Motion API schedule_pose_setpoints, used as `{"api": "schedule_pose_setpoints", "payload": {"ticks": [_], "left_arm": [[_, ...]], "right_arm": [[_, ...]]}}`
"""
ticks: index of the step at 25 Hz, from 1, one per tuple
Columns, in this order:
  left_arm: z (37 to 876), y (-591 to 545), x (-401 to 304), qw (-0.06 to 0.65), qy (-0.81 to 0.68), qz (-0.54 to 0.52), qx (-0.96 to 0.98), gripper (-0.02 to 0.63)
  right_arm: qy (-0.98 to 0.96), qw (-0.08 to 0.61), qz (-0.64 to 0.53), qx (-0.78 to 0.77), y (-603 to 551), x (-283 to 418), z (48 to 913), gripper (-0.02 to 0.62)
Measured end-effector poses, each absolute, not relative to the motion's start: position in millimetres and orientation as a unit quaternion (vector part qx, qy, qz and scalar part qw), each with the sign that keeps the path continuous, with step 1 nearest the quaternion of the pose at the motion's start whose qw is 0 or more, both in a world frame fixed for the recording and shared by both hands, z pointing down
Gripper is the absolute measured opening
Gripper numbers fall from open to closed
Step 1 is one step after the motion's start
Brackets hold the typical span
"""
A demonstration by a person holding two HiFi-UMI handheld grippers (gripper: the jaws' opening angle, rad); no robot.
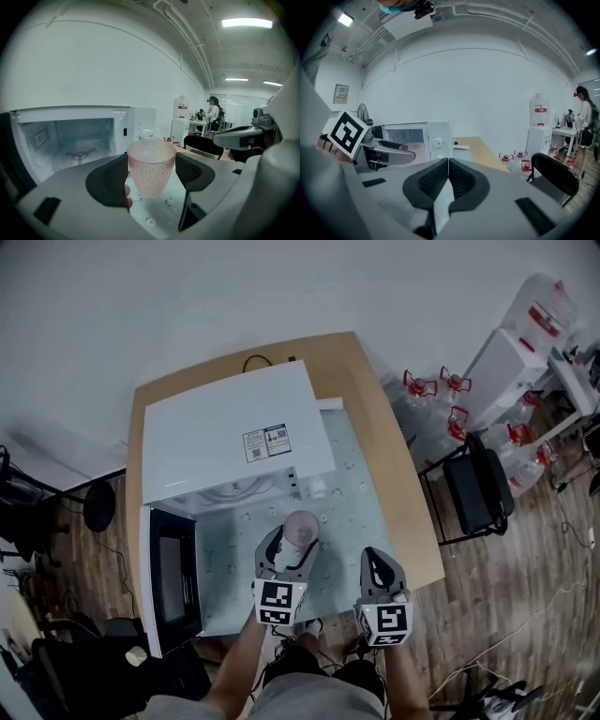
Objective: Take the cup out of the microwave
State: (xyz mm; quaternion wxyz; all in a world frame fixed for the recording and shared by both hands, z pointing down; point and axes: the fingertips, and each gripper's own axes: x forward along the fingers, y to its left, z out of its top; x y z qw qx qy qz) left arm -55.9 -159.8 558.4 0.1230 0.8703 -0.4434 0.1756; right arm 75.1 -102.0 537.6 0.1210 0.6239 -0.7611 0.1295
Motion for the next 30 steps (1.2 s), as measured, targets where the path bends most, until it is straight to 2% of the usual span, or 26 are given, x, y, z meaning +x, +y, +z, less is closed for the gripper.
{"api": "schedule_pose_setpoints", "payload": {"ticks": [15,30], "left_arm": [[582,-143,14,0.116,-0.388,0.185,0.896,0.334],[626,-143,45,0.122,-0.355,0.198,0.906,0.334]], "right_arm": [[-0.728,0.120,0.151,0.658,-74,127,561,0.020],[-0.708,0.128,0.185,0.669,-61,147,602,0.020]]}}
